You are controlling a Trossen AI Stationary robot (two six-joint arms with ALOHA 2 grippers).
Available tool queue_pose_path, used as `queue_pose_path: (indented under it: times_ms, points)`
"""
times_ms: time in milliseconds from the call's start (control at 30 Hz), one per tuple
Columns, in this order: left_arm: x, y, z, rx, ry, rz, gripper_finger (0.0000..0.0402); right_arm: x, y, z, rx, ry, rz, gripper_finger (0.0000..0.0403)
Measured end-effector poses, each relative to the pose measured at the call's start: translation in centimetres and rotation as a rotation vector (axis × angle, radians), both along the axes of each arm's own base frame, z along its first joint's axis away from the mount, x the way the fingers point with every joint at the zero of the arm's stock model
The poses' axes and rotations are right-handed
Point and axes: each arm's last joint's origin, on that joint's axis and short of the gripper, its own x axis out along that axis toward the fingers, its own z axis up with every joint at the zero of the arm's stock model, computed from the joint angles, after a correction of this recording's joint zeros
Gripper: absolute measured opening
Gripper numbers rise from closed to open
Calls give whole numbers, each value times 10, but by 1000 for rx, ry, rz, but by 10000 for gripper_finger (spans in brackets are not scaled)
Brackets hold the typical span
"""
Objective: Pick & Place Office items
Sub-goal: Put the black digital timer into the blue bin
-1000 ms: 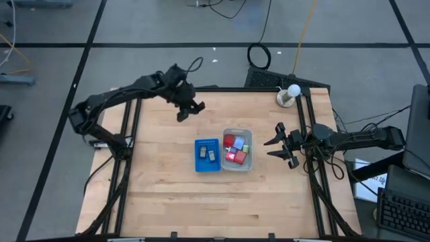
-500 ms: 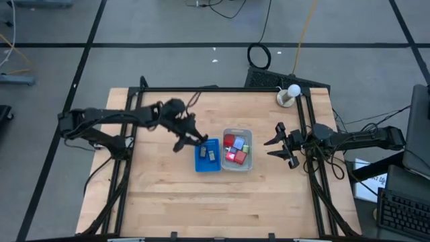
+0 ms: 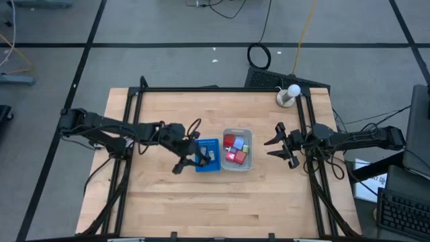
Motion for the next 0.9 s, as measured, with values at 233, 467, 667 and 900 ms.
queue_pose_path:
  times_ms: [233, 467, 667, 900]
  points:
    - [-2, -10, -3, 42, 43, 68, 148, 0, 0, 0, 3, 1, 1, 164]
    - [-2, -14, -4, 85, 45, 120, 155, 0, 0, 0, 3, 1, 1, 164]
    - [0, -14, -10, 91, 80, 132, 148, 0, 0, 0, 3, 1, 1, 164]
    - [10, -14, -33, 84, 181, 196, 152, 0, 0, 0, 3, 1, 1, 164]
